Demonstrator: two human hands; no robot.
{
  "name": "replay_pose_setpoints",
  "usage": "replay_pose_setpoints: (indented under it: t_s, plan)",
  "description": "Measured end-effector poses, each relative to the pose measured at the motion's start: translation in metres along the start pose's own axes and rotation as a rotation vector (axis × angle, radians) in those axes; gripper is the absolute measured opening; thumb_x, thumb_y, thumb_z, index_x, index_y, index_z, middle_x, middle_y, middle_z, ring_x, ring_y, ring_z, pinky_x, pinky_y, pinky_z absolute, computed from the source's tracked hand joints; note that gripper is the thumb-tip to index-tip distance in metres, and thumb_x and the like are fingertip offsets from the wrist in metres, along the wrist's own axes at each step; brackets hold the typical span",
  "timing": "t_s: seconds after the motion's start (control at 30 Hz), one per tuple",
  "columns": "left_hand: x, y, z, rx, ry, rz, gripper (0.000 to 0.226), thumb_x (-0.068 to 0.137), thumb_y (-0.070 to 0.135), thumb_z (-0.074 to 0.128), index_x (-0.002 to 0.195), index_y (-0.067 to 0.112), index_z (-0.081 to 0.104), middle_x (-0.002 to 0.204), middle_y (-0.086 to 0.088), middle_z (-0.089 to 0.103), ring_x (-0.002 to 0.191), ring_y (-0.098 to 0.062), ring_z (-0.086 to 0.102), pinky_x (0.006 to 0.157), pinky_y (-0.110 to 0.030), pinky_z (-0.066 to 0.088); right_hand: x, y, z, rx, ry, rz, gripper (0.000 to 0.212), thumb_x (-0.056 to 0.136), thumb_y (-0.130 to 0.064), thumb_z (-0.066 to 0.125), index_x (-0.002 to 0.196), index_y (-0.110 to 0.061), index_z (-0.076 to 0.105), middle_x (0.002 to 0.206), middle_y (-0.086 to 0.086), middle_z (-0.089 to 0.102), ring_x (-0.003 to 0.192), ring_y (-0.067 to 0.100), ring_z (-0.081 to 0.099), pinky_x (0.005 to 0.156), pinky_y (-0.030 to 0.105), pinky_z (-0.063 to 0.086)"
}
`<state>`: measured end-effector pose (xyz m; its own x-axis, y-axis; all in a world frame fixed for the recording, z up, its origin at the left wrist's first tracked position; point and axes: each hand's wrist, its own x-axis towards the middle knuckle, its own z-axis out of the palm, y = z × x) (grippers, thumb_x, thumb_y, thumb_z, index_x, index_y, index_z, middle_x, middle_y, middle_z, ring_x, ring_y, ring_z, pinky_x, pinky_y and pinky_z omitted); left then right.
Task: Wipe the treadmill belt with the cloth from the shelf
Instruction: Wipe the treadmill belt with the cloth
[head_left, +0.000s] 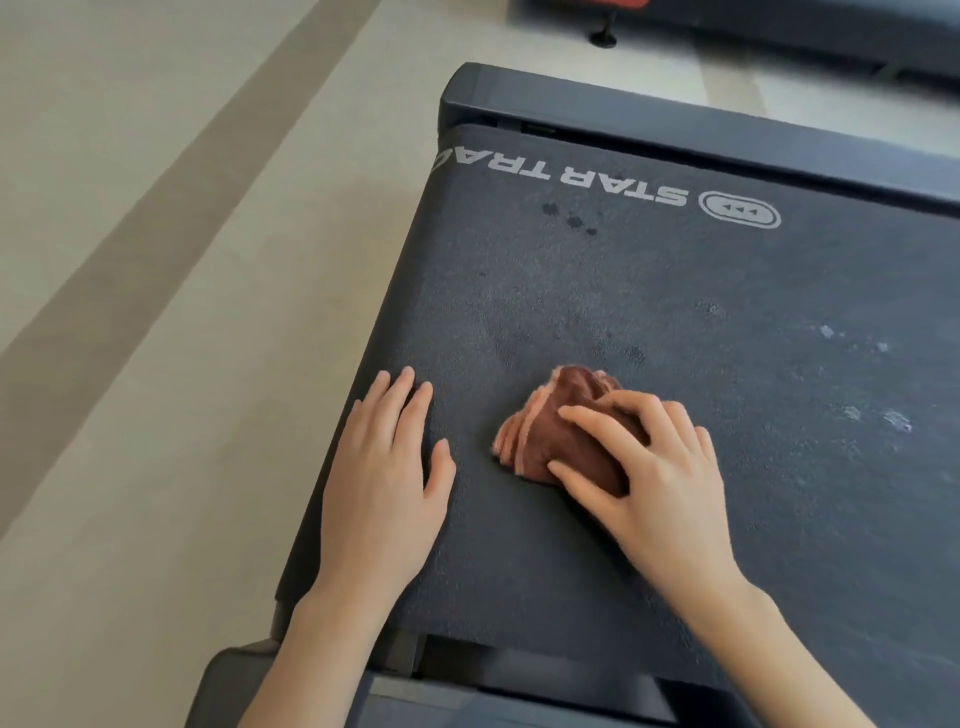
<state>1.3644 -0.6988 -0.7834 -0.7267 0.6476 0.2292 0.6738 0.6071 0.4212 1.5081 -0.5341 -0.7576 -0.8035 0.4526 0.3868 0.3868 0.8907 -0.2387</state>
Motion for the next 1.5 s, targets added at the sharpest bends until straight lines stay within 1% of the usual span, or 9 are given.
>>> replay_pose_setpoints:
  t_s: [0.1,0.2,0.53,0.63,0.87,1.0,1.1,1.27,1.5]
  plan:
    - [0.0,0.0,0.001,0.018,0.013,0.01,0.055,0.091,0.033,0.033,0.132,0.002,0.052,0.143,-0.011,0.046,0.136,-0.027,0.035,0.11,-0.045,0.032,-0.045,-0.003,-0.018,0.021,-0.02,0.003,0.039,0.08,-0.054,0.057,0.112,-0.034,0.066,0.112,-0.002,0.059,0.097,0.02,0.053,0.072,0.038,0.04]
    - [0.0,0.0,0.002,0.024,0.016,0.015,0.055,0.09,0.032,0.033,0.131,0.002,0.053,0.142,-0.012,0.047,0.135,-0.029,0.037,0.108,-0.049,0.035,-0.051,0.001,-0.021,0.026,-0.008,-0.028,0.038,0.08,-0.056,0.057,0.113,-0.037,0.064,0.11,-0.003,0.061,0.096,0.019,0.054,0.074,0.038,0.043]
    - [0.001,0.003,0.001,0.058,0.002,0.014,0.055,0.09,0.031,0.031,0.129,0.0,0.053,0.141,-0.014,0.046,0.134,-0.031,0.038,0.106,-0.051,0.037,0.08,0.052,0.025,-0.119,0.092,0.085,0.047,0.081,-0.059,0.046,0.109,-0.028,0.069,0.105,0.001,0.063,0.094,0.029,0.056,0.072,0.039,0.044]
    - [0.001,0.002,0.002,0.061,0.005,0.019,0.056,0.09,0.032,0.031,0.129,-0.001,0.053,0.141,-0.015,0.047,0.134,-0.032,0.038,0.105,-0.052,0.037,0.095,0.054,0.032,-0.164,0.096,0.113,0.049,0.082,-0.058,0.044,0.11,-0.026,0.068,0.105,0.004,0.064,0.094,0.032,0.057,0.071,0.04,0.044]
    - [0.001,0.002,0.002,0.072,0.005,0.029,0.055,0.09,0.03,0.032,0.129,-0.002,0.053,0.14,-0.016,0.047,0.133,-0.034,0.038,0.106,-0.052,0.036,0.009,0.027,-0.003,-0.166,0.025,0.06,0.046,0.086,-0.051,0.046,0.119,-0.023,0.062,0.115,0.006,0.059,0.096,0.033,0.053,0.072,0.042,0.042]
    - [0.001,0.002,0.002,0.083,0.004,0.033,0.055,0.09,0.03,0.032,0.129,-0.002,0.052,0.14,-0.017,0.046,0.133,-0.034,0.038,0.106,-0.052,0.036,-0.054,0.017,-0.024,-0.118,0.037,0.037,0.042,0.083,-0.048,0.053,0.119,-0.029,0.06,0.115,0.004,0.061,0.095,0.029,0.053,0.073,0.04,0.039]
    - [0.001,0.001,0.003,0.083,0.011,0.033,0.054,0.09,0.03,0.032,0.129,-0.002,0.052,0.14,-0.018,0.046,0.133,-0.034,0.038,0.106,-0.052,0.036,-0.071,0.01,-0.024,-0.123,0.06,0.054,0.04,0.079,-0.049,0.055,0.117,-0.034,0.057,0.113,0.002,0.064,0.096,0.025,0.053,0.073,0.04,0.038]
    - [0.001,0.002,0.003,0.083,0.024,0.036,0.053,0.09,0.029,0.033,0.129,-0.001,0.053,0.139,-0.017,0.048,0.133,-0.033,0.039,0.106,-0.05,0.036,-0.039,0.009,-0.016,-0.085,0.046,0.064,0.041,0.08,-0.055,0.054,0.111,-0.031,0.066,0.111,-0.002,0.062,0.096,0.026,0.055,0.072,0.039,0.041]
    - [0.001,0.004,-0.002,0.083,-0.026,-0.005,0.055,0.09,0.033,0.031,0.131,0.005,0.054,0.141,-0.011,0.048,0.134,-0.028,0.039,0.108,-0.043,0.035,0.064,-0.001,0.024,-0.103,-0.003,-0.027,0.05,0.086,-0.061,0.041,0.122,-0.033,0.062,0.117,0.0,0.061,0.098,0.029,0.055,0.073,0.039,0.043]
